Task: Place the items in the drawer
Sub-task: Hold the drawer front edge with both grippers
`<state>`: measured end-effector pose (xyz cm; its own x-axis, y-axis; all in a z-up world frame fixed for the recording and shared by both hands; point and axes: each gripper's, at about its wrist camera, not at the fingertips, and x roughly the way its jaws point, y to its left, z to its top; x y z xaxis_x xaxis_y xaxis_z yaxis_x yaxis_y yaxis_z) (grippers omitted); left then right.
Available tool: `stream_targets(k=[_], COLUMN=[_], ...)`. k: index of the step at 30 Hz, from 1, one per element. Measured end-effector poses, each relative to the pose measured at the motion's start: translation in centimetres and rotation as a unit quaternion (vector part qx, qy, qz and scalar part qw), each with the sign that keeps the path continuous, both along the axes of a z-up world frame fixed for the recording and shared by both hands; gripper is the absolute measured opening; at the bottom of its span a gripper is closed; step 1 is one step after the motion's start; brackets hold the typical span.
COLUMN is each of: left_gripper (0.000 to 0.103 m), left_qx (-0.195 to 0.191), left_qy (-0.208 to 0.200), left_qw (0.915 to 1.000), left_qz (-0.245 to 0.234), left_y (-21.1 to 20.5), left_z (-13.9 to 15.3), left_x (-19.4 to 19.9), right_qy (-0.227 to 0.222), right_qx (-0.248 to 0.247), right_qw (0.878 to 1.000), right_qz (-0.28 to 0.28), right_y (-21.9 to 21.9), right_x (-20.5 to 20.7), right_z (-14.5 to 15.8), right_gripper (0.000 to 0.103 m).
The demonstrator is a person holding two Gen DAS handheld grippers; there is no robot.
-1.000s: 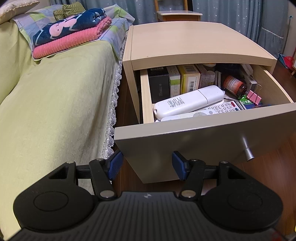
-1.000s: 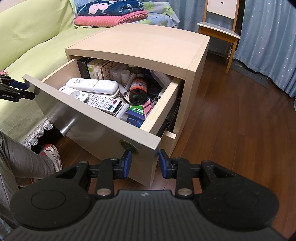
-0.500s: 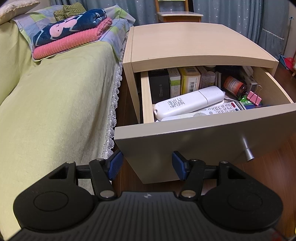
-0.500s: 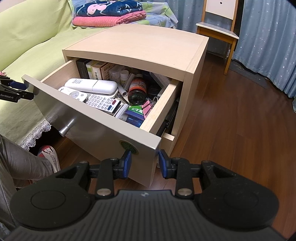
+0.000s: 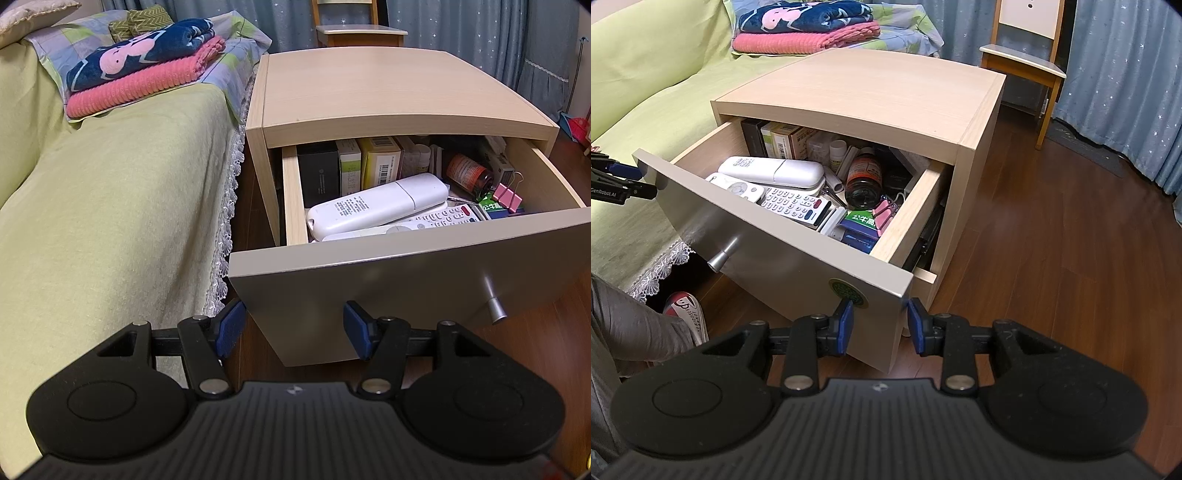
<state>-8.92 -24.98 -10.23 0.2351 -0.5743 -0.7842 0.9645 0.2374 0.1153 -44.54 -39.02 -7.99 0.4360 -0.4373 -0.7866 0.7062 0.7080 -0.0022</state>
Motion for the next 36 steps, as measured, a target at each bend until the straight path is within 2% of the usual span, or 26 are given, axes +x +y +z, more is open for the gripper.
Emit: stream_targets(k=[36], left_gripper=[0.061], left_qx=[-0.008], left_qy=[0.0], left_qw=[1.0], left_qz=[-0.004], left_y=[0.33], left_z=[-0.24], left_x=[0.32], right_qy=[0.002], right_qx=[-0.007], right_qw=[1.0], right_qz=[-0.009], right_y=[0.37], right_x=[0.41], right_z=[-0.22], right_gripper=[0.029])
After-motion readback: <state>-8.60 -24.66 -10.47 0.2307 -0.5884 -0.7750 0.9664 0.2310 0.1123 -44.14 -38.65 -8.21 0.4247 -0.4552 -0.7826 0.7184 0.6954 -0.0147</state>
